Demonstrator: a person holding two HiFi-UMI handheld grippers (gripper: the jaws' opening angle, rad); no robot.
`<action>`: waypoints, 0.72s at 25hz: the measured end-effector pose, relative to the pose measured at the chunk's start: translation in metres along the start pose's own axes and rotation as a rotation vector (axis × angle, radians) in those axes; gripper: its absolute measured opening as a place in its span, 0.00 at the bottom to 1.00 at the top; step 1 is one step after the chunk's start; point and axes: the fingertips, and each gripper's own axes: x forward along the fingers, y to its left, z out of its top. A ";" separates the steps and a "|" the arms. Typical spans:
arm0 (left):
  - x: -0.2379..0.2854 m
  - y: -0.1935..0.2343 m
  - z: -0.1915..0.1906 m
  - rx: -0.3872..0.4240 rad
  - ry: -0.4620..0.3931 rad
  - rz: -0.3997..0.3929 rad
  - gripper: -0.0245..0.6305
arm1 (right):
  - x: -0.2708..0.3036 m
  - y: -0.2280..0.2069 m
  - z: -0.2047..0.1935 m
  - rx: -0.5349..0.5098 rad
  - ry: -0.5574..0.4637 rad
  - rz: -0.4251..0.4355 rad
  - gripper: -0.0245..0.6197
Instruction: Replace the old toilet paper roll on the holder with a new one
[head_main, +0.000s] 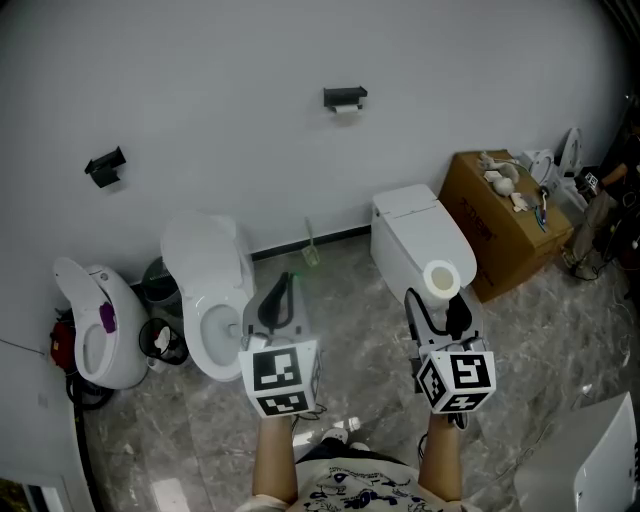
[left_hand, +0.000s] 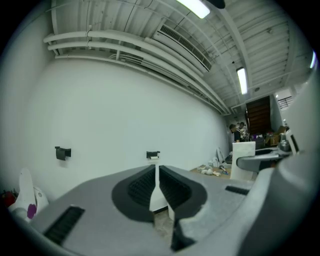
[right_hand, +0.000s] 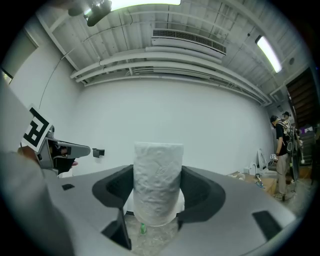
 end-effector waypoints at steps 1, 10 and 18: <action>0.002 0.003 0.001 0.007 -0.007 0.000 0.05 | 0.003 0.001 -0.001 0.005 0.000 -0.003 0.50; 0.015 0.019 -0.009 -0.019 -0.002 -0.072 0.19 | 0.017 0.016 -0.010 0.021 0.007 -0.035 0.50; 0.036 0.031 -0.012 -0.042 0.007 -0.080 0.33 | 0.039 0.020 -0.016 0.022 0.031 -0.033 0.50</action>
